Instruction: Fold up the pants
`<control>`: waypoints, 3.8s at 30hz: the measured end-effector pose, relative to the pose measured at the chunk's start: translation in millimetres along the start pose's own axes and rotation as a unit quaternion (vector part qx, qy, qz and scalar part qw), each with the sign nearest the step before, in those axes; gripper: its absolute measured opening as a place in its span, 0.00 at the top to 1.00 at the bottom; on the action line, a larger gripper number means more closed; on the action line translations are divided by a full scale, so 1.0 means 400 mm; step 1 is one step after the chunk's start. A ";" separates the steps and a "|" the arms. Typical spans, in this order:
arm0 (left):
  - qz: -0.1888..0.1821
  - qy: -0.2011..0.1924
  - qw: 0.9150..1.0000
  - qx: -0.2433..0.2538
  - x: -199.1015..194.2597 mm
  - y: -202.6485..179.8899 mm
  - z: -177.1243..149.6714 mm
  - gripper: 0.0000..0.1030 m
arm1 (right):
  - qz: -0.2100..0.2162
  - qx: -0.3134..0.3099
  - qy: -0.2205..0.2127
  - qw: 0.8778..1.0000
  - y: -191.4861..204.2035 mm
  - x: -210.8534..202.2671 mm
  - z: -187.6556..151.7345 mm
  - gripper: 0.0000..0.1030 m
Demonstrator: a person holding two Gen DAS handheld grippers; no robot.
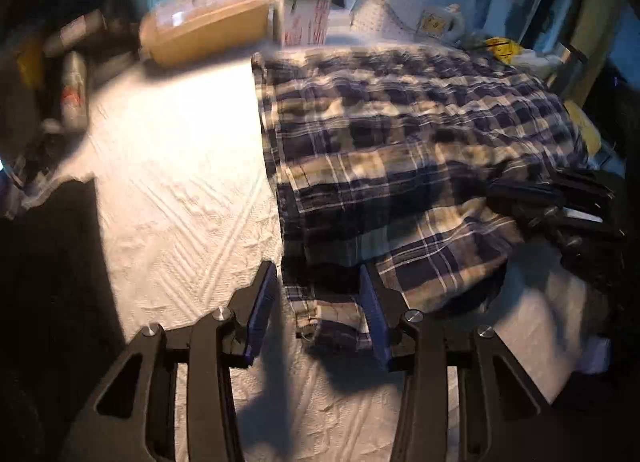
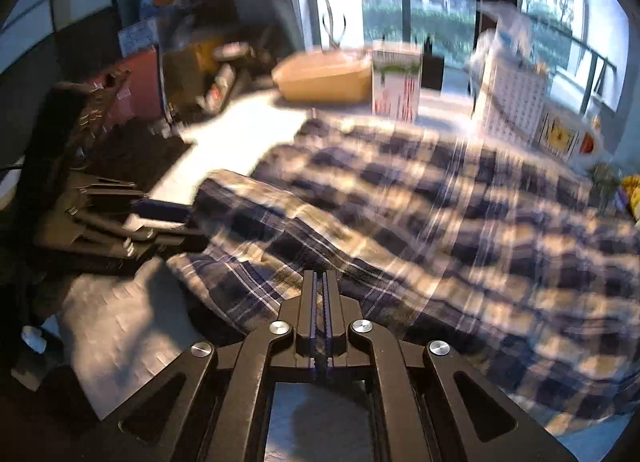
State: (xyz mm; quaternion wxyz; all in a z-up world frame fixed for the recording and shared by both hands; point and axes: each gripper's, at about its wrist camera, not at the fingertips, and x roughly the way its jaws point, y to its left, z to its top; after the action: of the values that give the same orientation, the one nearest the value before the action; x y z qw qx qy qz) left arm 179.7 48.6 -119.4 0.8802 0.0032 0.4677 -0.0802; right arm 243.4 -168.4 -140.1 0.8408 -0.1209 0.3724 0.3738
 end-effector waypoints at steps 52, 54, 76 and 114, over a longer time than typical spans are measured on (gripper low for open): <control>0.049 -0.024 0.996 0.073 0.123 -0.082 0.286 0.56 | -0.117 0.132 -0.057 0.983 -0.356 -0.185 -0.089 0.42; 0.071 -0.007 0.994 0.082 0.164 -0.076 0.297 0.56 | -0.134 0.143 -0.058 0.979 -0.397 -0.201 -0.099 0.42; 0.091 -0.046 0.993 0.051 0.076 0.002 0.283 0.45 | -0.175 0.117 0.026 0.977 -0.464 -0.141 -0.145 0.26; 0.051 -0.085 0.989 -0.106 0.001 0.001 0.116 0.44 | -0.208 0.269 -0.058 0.939 -0.515 -0.339 -0.269 0.31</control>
State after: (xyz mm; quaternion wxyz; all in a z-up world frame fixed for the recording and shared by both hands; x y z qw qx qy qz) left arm 218.3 45.3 -93.5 0.9153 -0.0734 0.3958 0.0151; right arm 273.8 -435.7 -133.2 0.9212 0.0573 0.3759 0.0827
